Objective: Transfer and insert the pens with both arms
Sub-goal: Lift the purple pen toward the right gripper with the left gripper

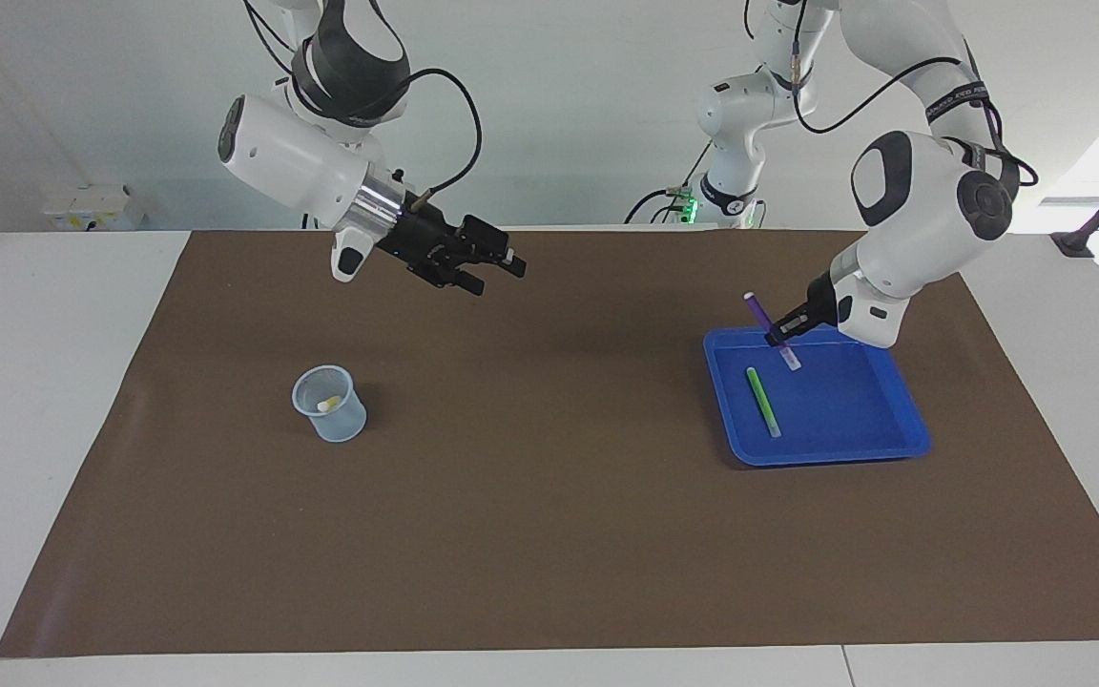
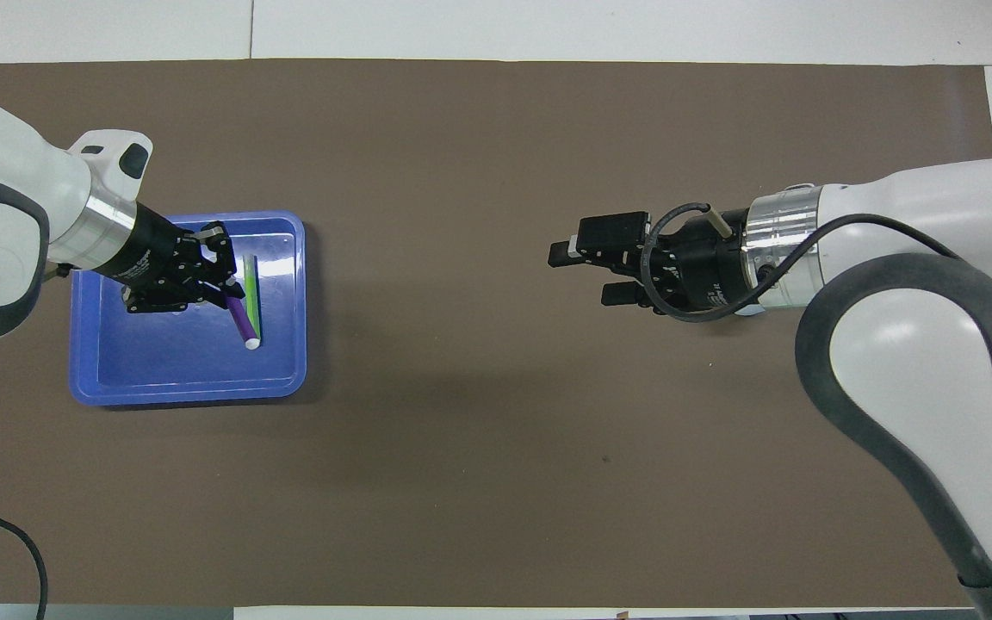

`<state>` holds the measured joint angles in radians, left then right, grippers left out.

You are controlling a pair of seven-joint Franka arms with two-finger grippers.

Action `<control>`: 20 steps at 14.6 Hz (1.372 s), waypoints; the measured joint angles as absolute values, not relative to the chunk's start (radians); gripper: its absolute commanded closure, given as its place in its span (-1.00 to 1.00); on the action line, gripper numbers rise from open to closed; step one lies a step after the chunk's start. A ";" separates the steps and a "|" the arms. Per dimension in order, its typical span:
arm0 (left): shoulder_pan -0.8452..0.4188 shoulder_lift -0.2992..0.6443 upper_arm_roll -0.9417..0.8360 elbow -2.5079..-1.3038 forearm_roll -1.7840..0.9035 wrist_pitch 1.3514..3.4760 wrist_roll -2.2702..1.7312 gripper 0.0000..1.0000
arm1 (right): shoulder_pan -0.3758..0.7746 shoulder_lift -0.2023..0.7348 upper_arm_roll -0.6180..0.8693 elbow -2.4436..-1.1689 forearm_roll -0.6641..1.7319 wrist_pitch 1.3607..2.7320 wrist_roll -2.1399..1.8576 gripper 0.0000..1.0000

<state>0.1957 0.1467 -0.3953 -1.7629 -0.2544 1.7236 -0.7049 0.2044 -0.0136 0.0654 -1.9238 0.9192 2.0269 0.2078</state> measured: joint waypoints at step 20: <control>0.019 0.052 -0.611 -1.814 -0.637 2.082 -1.815 1.00 | 0.308 -0.069 0.075 -1.942 0.902 2.195 0.292 -0.92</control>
<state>0.0190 0.0520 -0.6115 -1.8137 -0.6373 2.0821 -1.8145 0.3080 -0.0691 0.0748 -1.9424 0.9016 2.1950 0.2923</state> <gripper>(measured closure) 0.833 0.040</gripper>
